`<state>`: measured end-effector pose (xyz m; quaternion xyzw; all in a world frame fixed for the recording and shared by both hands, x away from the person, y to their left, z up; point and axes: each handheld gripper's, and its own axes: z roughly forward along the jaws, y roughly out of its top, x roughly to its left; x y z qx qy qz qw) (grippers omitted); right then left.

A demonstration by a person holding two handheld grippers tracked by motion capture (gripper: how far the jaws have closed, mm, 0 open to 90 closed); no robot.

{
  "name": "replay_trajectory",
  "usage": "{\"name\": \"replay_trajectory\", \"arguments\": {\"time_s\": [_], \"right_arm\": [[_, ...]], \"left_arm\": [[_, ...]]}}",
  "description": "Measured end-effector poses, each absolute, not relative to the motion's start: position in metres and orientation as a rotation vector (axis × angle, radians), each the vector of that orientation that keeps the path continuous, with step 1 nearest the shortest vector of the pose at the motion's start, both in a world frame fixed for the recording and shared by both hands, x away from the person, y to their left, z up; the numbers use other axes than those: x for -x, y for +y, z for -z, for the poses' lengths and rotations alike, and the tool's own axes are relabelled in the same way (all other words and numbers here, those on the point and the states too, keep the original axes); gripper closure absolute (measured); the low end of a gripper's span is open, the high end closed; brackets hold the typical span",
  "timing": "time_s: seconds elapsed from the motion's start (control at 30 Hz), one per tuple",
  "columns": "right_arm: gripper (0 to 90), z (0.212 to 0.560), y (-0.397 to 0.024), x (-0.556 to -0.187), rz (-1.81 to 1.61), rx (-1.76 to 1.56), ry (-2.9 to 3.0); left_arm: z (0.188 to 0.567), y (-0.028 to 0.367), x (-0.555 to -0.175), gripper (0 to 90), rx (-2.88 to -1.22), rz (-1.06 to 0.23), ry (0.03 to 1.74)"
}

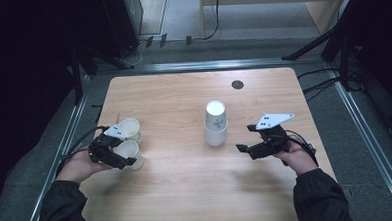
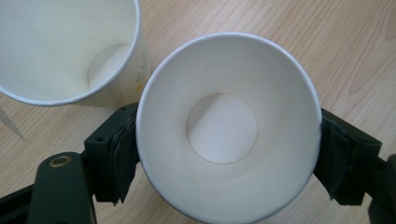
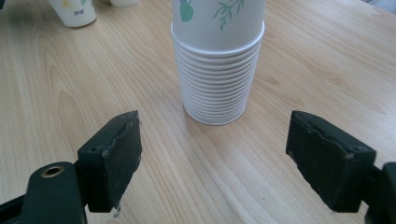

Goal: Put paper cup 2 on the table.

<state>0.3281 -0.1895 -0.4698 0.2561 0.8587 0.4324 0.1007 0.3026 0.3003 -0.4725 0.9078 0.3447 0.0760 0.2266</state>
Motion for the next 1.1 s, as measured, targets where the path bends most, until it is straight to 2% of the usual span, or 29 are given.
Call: {"name": "replay_trajectory", "arguments": {"time_s": [0.6,1.1], "right_arm": [[18.8,0.47,-0.19,-0.329,-1.272,-0.755,2.544],[18.8,0.47,-0.19,-0.329,-1.268,-0.75,2.546]], "left_arm": [[0.456,0.31,-0.3,15.5,-2.389,-0.194,0.964],[0.426,0.316,-0.299,16.3,-2.285,-0.258,1.054]]}}
